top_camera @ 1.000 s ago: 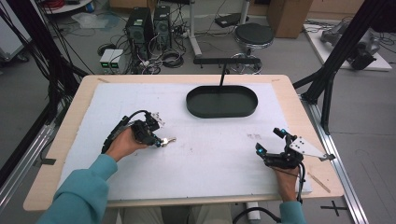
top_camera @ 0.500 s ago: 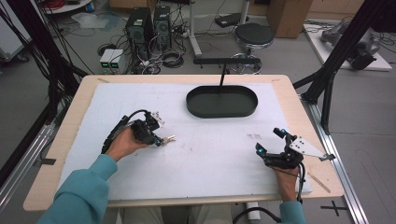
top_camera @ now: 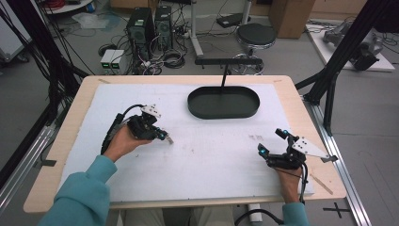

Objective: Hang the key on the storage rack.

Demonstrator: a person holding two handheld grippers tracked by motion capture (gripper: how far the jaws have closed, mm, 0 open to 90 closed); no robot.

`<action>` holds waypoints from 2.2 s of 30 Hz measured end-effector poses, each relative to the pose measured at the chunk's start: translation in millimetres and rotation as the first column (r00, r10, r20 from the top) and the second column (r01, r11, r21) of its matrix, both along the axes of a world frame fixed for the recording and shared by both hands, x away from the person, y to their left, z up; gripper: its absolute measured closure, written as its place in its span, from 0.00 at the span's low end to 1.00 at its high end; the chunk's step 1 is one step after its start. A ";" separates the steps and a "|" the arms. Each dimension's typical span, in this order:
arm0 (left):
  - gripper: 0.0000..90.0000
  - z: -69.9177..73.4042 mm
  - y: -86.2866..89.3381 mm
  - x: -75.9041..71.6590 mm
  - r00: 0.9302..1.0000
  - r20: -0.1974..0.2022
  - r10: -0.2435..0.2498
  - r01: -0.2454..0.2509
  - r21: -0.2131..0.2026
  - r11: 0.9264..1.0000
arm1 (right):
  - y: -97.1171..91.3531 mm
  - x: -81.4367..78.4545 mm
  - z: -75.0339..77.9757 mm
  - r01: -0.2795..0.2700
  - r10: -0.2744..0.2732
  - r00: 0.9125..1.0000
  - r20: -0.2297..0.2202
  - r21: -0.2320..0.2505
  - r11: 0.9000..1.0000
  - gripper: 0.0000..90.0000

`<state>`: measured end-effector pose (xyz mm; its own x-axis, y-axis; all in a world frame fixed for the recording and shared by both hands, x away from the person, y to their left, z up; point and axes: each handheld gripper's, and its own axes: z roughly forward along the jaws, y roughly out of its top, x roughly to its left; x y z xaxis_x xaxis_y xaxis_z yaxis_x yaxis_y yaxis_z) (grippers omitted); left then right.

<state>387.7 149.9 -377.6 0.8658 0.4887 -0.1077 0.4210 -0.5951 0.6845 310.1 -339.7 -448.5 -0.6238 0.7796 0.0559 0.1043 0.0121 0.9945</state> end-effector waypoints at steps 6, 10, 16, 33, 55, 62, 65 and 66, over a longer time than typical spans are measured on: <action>0.98 11.3 7.3 -0.2 0.999 0.051 -0.015 0.023 -0.148 0.989 | -3.3 1.8 7.2 0.004 -0.004 0.999 -0.032 -0.012 1.000 0.01; 0.98 17.4 9.1 -0.7 0.995 0.091 -0.029 0.051 -0.252 0.966 | -2.0 3.9 17.1 -0.044 0.044 0.997 -0.057 0.001 0.999 0.01; 0.98 23.5 6.7 0.0 0.990 0.131 -0.057 0.096 -0.314 0.945 | 9.3 13.7 45.1 -0.164 0.162 0.984 -0.077 -0.021 0.986 0.01; 0.98 45.1 -13.5 2.0 0.966 0.225 -0.129 0.219 -0.442 0.870 | 58.3 51.5 114.2 -0.432 0.421 0.901 -0.108 -0.112 0.895 0.01; 0.98 59.2 -34.7 -3.4 0.949 0.247 -0.196 0.292 -0.455 0.841 | 126.0 84.7 141.8 -0.628 0.621 0.778 -0.094 -0.151 0.764 0.01; 0.98 61.2 -33.9 -5.6 0.947 0.247 -0.204 0.299 -0.457 0.838 | 152.2 91.0 141.8 -0.679 0.671 0.733 -0.111 -0.170 0.714 0.01; 0.98 61.5 -32.9 -6.0 0.948 0.245 -0.204 0.299 -0.464 0.834 | 160.8 91.6 141.9 -0.698 0.686 0.716 -0.130 -0.161 0.698 0.01; 0.98 61.6 -32.7 -5.9 0.947 0.246 -0.205 0.301 -0.464 0.833 | 163.6 92.1 142.0 -0.704 0.692 0.710 -0.132 -0.156 0.692 0.01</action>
